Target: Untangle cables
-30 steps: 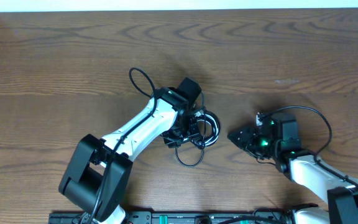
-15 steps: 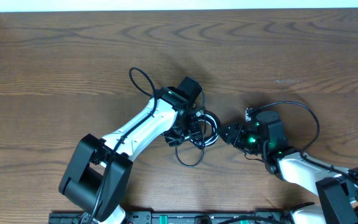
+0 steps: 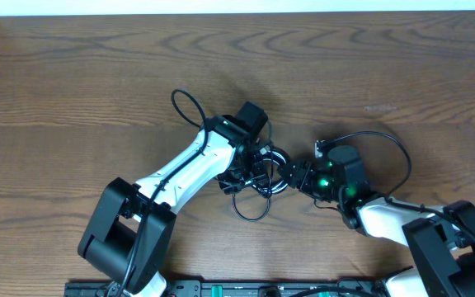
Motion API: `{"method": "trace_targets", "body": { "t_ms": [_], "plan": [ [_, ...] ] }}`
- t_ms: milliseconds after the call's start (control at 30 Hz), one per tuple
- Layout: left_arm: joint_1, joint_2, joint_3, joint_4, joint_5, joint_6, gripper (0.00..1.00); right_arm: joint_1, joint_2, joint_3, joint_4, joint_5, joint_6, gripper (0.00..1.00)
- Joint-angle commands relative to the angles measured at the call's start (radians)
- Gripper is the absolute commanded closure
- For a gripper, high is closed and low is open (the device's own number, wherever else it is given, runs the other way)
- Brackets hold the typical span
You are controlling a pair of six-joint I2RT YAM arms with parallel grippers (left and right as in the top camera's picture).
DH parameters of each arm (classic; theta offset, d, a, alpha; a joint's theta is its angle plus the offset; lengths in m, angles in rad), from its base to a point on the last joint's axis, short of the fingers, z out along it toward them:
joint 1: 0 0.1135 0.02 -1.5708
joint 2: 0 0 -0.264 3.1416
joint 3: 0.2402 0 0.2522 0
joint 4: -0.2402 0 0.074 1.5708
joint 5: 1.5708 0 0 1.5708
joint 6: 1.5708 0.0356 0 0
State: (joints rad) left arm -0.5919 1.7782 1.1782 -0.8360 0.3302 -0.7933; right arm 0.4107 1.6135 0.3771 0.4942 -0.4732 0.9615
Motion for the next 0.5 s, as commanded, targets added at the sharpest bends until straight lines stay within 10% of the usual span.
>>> {"method": "trace_targets", "body": {
  "t_ms": [0,467],
  "plan": [
    [0.001,0.013,-0.011,-0.003,-0.017,-0.013,0.43,0.027,0.064,-0.026,-0.037,0.087,0.011,0.46],
    [-0.003,0.013,-0.011,0.001,0.002,-0.024,0.43,0.042,0.082,-0.026,-0.029,0.131,0.014,0.75]
  ]
}}
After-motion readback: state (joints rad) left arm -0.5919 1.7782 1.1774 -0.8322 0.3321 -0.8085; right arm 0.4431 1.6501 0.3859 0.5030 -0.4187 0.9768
